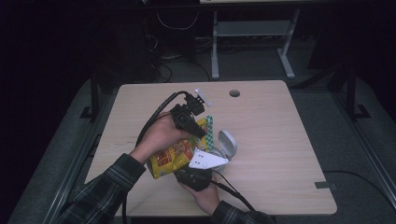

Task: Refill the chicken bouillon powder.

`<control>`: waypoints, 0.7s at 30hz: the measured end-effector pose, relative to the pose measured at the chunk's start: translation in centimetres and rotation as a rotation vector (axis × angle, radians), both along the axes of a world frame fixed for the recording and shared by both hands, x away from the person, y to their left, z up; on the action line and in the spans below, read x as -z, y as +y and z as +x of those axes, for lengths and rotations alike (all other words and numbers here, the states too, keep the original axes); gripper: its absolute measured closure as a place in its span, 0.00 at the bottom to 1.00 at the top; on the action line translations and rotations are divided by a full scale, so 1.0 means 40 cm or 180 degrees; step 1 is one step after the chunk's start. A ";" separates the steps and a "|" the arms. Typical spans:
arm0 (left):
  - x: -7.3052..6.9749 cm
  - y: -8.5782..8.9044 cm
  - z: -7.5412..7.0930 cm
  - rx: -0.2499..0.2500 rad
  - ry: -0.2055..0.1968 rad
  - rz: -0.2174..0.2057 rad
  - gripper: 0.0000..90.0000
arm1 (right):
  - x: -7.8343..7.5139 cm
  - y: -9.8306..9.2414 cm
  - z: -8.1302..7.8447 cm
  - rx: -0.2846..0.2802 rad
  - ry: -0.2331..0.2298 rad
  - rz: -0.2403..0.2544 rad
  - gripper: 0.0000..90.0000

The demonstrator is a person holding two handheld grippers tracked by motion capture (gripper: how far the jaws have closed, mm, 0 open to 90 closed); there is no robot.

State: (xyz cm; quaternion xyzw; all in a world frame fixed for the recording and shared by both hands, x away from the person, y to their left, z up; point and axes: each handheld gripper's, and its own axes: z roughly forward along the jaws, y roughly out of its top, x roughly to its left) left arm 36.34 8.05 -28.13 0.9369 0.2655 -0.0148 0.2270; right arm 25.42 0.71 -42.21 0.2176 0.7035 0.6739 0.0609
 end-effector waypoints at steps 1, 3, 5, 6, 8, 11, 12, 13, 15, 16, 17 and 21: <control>0.000 0.000 0.000 -0.0001 -0.0001 0.0002 1.00 | 0.000 0.000 0.000 0.0000 0.0001 0.0002 1.00; 0.000 0.000 0.001 0.0003 -0.0001 0.0007 1.00 | 0.000 0.000 0.000 0.0000 0.0001 0.0000 1.00; 0.001 0.000 0.001 0.0006 -0.0003 0.0014 1.00 | 0.001 0.000 0.001 0.0003 0.0003 0.0001 1.00; 0.001 0.000 0.002 0.0006 -0.0003 0.0016 1.00 | 0.001 0.000 0.001 0.0001 0.0005 0.0001 1.00; 0.001 0.000 0.003 0.0017 0.0008 0.0031 1.00 | 0.001 0.000 0.001 -0.0002 0.0006 0.0003 1.00; 0.002 -0.001 0.003 0.0003 0.0008 0.0017 1.00 | 0.001 0.000 0.001 -0.0006 0.0009 0.0001 1.00; 0.002 -0.001 0.004 0.0013 0.0008 0.0024 1.00 | 0.001 0.000 0.001 -0.0005 0.0019 0.0007 1.00; 0.003 -0.001 0.004 0.0013 0.0011 0.0028 1.00 | 0.002 0.000 0.001 -0.0005 0.0024 0.0013 1.00; 0.003 -0.002 0.004 0.0004 0.0015 0.0031 1.00 | 0.002 0.000 0.001 -0.0005 0.0030 0.0016 1.00; 0.004 -0.003 0.004 0.0004 0.0015 0.0032 1.00 | 0.002 0.000 0.001 -0.0009 0.0034 0.0019 1.00; 0.003 -0.003 0.004 0.0005 0.0018 0.0035 1.00 | 0.002 0.000 0.001 -0.0009 0.0034 0.0019 1.00; 0.003 -0.003 0.004 0.0005 0.0014 0.0036 1.00 | 0.002 -0.001 0.001 -0.0008 0.0034 0.0019 1.00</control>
